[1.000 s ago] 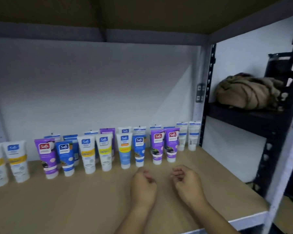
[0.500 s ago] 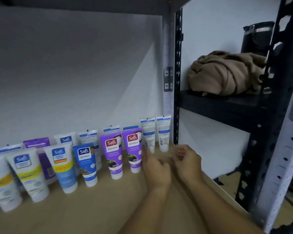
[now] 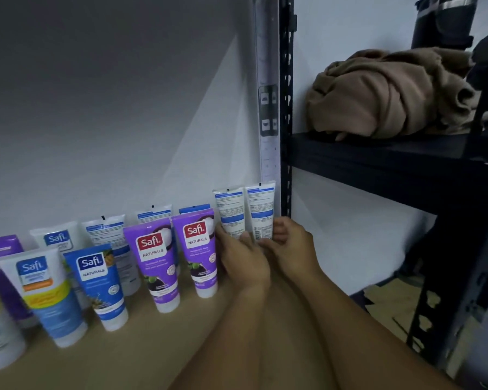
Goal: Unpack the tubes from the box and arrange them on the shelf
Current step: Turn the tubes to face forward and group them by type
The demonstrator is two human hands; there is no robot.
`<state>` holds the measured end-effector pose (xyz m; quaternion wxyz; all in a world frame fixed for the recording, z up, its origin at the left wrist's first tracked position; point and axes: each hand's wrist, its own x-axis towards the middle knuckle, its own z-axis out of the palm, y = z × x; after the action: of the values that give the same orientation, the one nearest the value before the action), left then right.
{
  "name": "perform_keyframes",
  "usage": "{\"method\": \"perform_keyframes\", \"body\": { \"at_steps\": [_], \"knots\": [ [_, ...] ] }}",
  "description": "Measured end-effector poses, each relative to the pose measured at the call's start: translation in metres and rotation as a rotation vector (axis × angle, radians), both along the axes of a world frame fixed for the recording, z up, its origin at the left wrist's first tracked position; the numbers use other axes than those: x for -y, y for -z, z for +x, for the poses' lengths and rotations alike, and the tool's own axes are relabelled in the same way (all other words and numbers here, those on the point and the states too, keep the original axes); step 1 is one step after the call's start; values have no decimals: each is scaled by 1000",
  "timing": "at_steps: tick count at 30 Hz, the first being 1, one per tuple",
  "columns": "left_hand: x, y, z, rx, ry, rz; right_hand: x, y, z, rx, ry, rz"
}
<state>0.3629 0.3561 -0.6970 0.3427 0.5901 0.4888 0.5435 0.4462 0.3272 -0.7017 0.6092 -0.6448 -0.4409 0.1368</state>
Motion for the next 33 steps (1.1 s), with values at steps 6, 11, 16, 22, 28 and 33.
{"method": "perform_keyframes", "body": {
  "at_steps": [6, 11, 16, 22, 28, 33],
  "knots": [
    [-6, 3, 1, 0, 21, 5, 4, 2, -2, 31, 35, -1],
    [-3, 8, 0, -96, 53, 23, 7, 2, -1, 61, 37, -32],
    [2, 9, 2, -107, 59, 39, 6, 3, 1, 106, -12, -49],
    [0, 6, -1, -221, 11, 10, 1, 3, 1, 143, 74, -58],
    [0, 11, 1, -202, 58, 37, 3, 5, 7, 224, 26, -62],
    [4, 7, -3, -124, 59, 47, 1, 8, 7, 163, -22, 8]
  ]
}}
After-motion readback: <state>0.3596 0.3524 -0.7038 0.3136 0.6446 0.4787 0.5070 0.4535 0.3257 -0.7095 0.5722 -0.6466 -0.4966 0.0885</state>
